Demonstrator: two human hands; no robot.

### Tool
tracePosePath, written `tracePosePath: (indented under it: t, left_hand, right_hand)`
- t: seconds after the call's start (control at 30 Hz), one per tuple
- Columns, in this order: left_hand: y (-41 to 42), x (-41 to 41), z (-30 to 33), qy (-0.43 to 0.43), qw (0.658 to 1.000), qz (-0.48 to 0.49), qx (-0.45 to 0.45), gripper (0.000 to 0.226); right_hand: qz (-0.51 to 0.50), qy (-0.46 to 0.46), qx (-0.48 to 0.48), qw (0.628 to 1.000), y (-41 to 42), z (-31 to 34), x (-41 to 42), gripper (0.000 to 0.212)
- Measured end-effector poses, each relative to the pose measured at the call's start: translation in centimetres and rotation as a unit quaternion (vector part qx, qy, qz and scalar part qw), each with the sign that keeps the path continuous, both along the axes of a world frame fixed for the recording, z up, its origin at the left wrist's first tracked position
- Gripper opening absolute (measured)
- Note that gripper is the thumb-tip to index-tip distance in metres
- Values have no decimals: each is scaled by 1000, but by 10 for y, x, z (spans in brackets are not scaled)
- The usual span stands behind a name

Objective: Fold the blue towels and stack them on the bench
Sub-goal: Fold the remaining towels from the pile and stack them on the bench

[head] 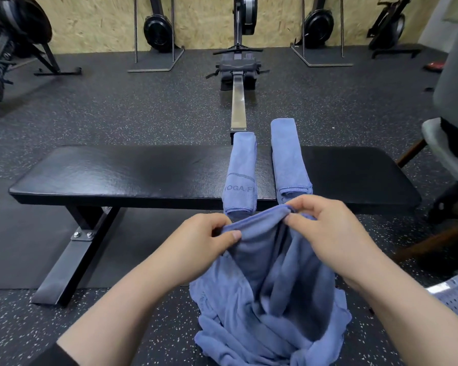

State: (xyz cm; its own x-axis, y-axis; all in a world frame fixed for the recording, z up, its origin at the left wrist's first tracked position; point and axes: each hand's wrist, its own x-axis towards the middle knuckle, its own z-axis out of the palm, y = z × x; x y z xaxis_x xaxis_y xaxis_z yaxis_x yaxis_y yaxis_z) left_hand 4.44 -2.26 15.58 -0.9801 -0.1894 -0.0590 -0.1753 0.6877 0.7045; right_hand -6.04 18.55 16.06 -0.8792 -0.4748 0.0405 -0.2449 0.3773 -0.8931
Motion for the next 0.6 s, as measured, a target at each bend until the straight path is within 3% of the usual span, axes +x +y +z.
tracePosePath:
  t: [0.1, 0.2, 0.3, 0.4, 0.6]
  left_hand:
    - [-2, 3, 4, 51, 995, 68, 58, 26]
    - [1, 2, 6, 117, 977, 110, 138, 39]
    - [8, -1, 8, 143, 956, 149, 207, 40]
    - [14, -5, 9, 151, 952, 174, 200, 38]
    - [27, -10, 4, 150, 952, 184, 193, 25]
  right_hand:
    - [-48, -28, -38, 998, 1, 1, -2, 10]
    - [-68, -94, -67, 991, -1, 0, -3, 3]
    - [-73, -175, -112, 975, -1, -2, -5, 13]
    - [-56, -251, -170, 951, -1, -1, -4, 16]
    - [-76, -283, -203, 934, -9, 1, 7, 10]
